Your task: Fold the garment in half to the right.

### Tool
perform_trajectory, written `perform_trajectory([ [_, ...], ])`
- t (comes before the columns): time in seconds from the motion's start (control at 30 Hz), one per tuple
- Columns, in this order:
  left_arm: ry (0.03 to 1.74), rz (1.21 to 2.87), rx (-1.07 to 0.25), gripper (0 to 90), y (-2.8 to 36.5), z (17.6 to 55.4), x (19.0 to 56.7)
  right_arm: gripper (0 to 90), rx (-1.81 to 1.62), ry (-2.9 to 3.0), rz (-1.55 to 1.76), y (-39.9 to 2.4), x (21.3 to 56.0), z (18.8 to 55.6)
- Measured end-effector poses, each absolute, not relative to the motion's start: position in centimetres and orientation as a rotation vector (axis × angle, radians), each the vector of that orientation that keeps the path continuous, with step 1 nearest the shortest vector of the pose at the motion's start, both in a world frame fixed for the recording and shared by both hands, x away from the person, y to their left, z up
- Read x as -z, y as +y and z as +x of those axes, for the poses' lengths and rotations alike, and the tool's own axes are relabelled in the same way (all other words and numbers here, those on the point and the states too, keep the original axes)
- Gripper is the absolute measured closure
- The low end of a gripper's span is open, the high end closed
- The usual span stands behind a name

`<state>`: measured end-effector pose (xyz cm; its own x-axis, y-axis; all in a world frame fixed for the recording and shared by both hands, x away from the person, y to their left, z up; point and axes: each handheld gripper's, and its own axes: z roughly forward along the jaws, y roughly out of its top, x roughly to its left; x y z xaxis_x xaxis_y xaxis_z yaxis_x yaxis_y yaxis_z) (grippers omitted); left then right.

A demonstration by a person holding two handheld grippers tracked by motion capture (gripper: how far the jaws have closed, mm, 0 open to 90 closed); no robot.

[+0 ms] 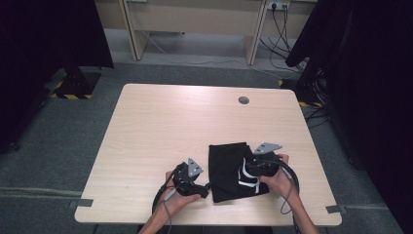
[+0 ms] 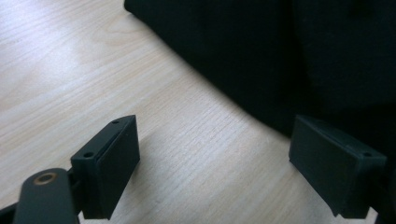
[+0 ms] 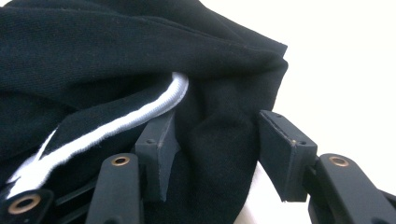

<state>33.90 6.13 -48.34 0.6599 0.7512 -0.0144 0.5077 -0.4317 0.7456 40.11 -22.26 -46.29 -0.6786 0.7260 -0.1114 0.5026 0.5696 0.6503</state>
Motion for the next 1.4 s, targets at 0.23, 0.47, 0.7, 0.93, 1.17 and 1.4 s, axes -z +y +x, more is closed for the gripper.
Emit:
perform_trajectory([
  [0.23,0.991,2.028,-0.322,15.2,6.4,33.2,47.5,48.2,-0.849,2.431,1.007,-21.6,46.4,40.5],
  [0.47,0.962,2.090,-0.333,13.2,4.5,32.3,48.0,48.3,-0.865,2.408,1.020,-21.7,46.5,40.2],
  [0.7,0.969,2.110,-0.356,13.6,5.2,32.9,48.0,48.2,-0.862,2.403,1.024,-21.7,46.5,39.4],
  [0.93,0.988,2.118,-0.398,16.8,6.2,34.5,48.2,48.0,-0.840,2.396,1.004,-20.7,46.5,39.9],
  [1.17,1.046,2.091,-0.434,16.6,7.4,36.6,48.3,47.2,-0.841,2.386,1.032,-19.5,46.5,42.3],
  [1.4,1.073,2.071,-0.442,17.1,8.1,37.2,48.3,47.1,-0.827,2.394,1.033,-18.7,46.4,43.4],
])
